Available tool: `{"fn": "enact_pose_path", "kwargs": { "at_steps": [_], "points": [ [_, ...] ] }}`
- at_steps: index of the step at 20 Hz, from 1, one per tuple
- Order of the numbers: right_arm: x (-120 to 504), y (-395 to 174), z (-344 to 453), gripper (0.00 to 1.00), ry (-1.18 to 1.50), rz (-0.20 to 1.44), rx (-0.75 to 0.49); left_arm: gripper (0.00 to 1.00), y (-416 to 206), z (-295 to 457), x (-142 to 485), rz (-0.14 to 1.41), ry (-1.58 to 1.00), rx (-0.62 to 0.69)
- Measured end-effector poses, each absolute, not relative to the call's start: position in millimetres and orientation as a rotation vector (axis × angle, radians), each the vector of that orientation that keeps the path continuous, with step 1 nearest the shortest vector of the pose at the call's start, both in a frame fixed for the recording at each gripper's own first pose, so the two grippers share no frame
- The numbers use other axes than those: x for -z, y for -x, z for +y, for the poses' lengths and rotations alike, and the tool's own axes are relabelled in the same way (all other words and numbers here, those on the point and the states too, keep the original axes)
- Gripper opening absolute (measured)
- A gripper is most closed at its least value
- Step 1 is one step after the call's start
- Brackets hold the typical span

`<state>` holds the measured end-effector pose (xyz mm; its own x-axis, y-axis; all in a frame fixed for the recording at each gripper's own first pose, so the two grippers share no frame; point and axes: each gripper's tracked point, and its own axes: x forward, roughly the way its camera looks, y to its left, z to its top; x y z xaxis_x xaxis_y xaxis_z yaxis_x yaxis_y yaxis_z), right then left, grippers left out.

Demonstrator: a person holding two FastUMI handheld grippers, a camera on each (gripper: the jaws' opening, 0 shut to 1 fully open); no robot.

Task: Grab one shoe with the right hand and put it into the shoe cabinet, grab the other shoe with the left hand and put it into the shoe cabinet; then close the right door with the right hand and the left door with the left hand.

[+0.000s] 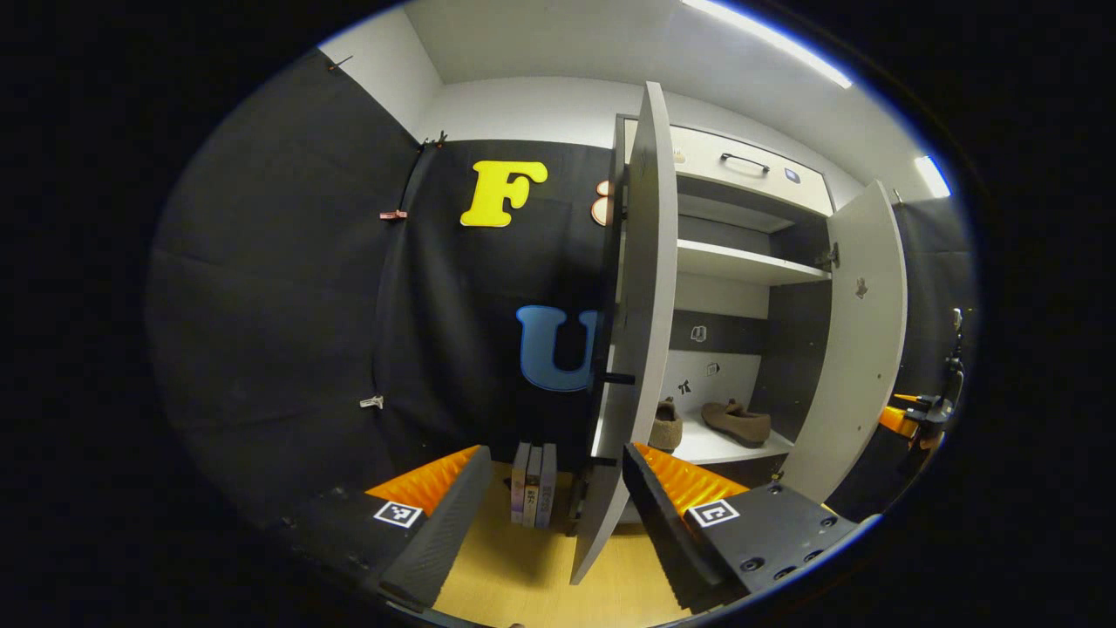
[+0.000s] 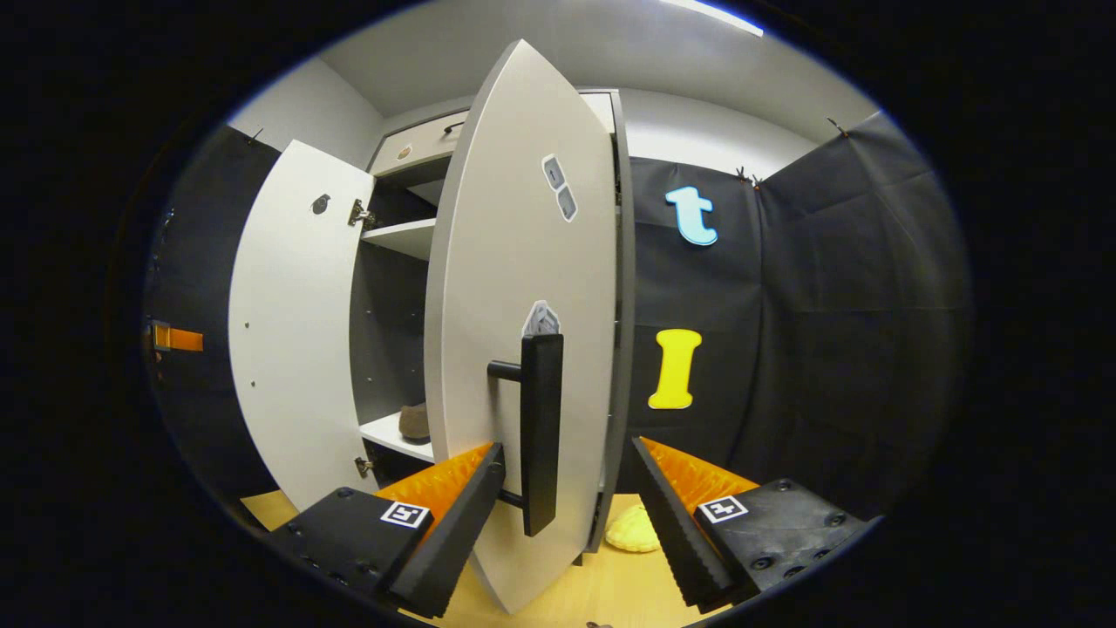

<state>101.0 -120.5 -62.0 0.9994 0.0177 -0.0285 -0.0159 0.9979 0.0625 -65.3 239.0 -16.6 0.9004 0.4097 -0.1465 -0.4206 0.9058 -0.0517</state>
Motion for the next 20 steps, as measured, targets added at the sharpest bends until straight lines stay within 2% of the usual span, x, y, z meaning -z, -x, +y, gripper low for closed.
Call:
{"fn": "enact_pose_path", "kwargs": {
  "at_steps": [14,16,20],
  "points": [
    [75.2,-164.2,-19.0,0.96,0.04,0.04,-0.178,0.95,99.6,249.1,10.0,0.135,0.07,-0.514],
    [73.2,-162.9,-6.9,0.98,0.048,0.033,-0.196,0.95,94.1,252.8,9.4,0.119,0.059,-0.498],
    [70.8,-147.3,-5.6,0.98,0.037,0.038,-0.195,0.95,58.4,258.6,8.3,0.068,0.101,-0.388]
  ]
}}
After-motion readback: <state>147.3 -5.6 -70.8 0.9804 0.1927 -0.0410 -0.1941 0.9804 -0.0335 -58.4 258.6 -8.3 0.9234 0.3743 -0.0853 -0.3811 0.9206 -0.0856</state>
